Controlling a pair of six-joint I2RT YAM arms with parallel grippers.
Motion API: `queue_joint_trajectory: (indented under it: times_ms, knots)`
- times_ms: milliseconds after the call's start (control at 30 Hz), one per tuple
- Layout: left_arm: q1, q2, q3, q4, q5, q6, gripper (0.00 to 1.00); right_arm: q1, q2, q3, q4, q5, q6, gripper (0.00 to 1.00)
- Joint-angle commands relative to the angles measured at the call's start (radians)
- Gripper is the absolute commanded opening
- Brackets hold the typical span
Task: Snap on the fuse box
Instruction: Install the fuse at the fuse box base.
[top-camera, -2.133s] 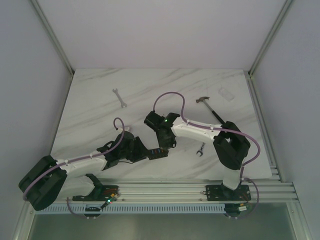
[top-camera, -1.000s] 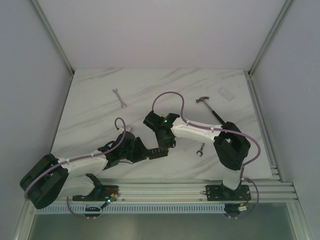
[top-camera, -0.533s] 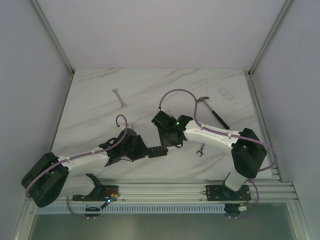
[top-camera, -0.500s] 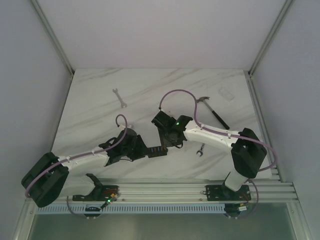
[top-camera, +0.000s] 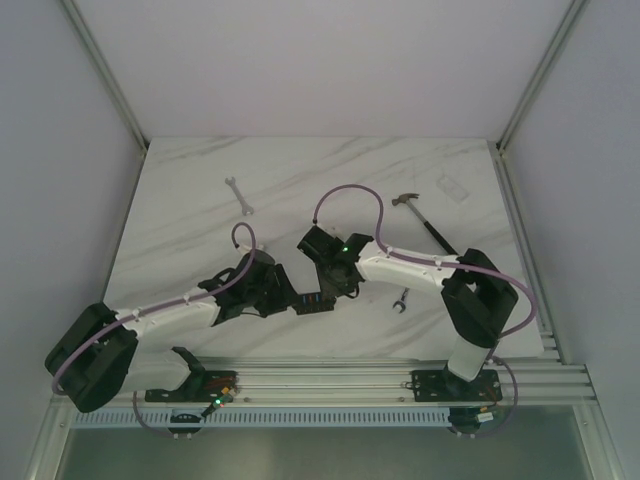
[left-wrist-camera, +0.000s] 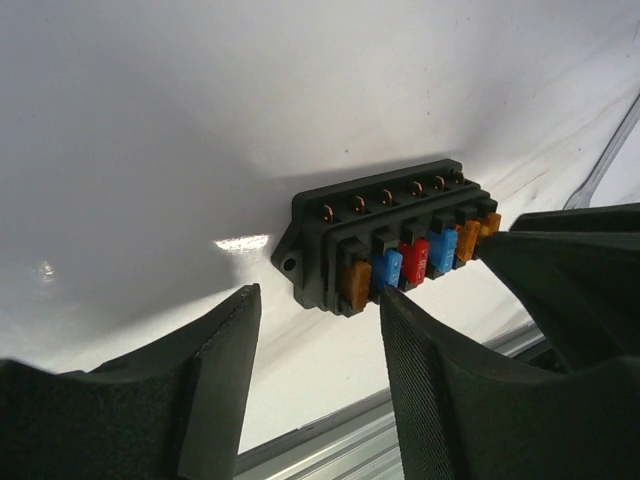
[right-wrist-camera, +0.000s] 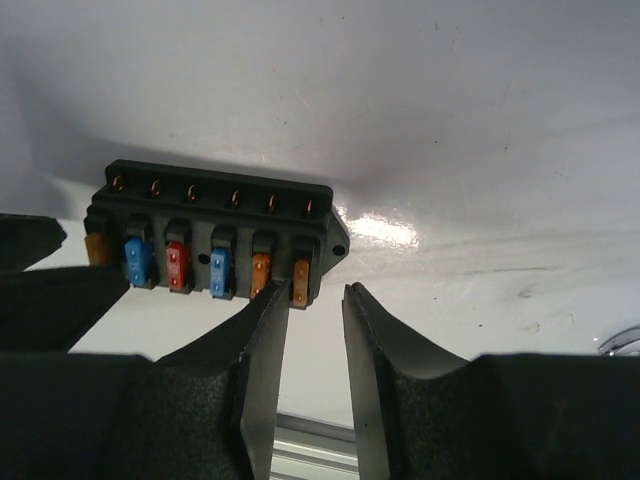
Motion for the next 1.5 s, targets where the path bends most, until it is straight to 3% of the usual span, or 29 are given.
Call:
queue_joint_trajectory:
  times_ms: [0, 400, 600, 833, 1467]
  knots:
    - [0.005, -0.012, 0.041, -0.039, -0.001, 0.022, 0.63, -0.003, 0.041, 0.052, -0.039, 0.034, 0.024, 0.33]
    - [-0.018, 0.056, 0.086, -0.032, 0.032, 0.039, 0.67, 0.003, 0.107, 0.130, -0.102, 0.043, 0.053, 0.15]
    - [-0.050, 0.094, 0.089, -0.024, 0.029, 0.027, 0.69, 0.006, 0.122, 0.144, -0.137, 0.052, 0.070, 0.13]
    - [-0.067, 0.103, 0.070, -0.020, 0.011, -0.008, 0.69, 0.009, 0.141, 0.144, -0.146, 0.038, 0.069, 0.00]
    - [-0.067, 0.112, 0.027, 0.028, -0.003, -0.060, 0.64, 0.014, 0.350, -0.014, -0.127, 0.005, 0.019, 0.00]
